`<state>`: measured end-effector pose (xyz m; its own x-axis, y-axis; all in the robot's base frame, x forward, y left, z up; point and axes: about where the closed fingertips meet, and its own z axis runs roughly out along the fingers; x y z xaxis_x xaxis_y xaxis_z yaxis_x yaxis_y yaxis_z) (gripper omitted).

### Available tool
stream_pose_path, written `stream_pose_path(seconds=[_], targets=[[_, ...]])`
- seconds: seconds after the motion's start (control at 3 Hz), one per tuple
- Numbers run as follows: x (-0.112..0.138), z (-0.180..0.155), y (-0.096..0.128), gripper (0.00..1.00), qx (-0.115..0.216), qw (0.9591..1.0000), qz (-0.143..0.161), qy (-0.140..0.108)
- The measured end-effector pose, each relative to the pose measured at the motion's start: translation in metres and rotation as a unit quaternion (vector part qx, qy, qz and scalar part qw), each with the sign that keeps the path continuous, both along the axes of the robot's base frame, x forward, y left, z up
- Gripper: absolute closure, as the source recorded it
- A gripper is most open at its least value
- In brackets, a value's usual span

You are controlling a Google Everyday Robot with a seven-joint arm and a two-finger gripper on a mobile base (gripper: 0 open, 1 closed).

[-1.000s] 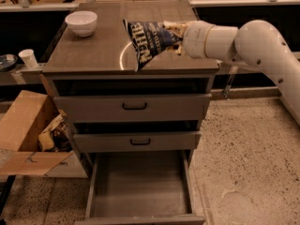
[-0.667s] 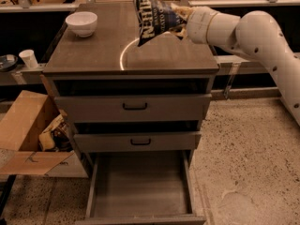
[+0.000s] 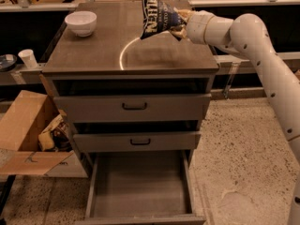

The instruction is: Pick blue chip bag from bottom drawer and place on counter

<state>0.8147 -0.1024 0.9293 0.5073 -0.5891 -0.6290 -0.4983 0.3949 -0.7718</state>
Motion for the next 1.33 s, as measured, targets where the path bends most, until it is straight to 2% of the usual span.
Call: stream_pose_path(seconds=[0.67, 1.0, 1.33], targets=[[0.016, -0.025, -0.002, 0.01, 0.025, 0.9990, 0.005, 0.037], [0.016, -0.021, -0.009, 0.00, 0.026, 0.9992, 0.000, 0.031], [0.009, -0.005, -0.023, 0.00, 0.020, 0.9995, -0.022, 0.011]])
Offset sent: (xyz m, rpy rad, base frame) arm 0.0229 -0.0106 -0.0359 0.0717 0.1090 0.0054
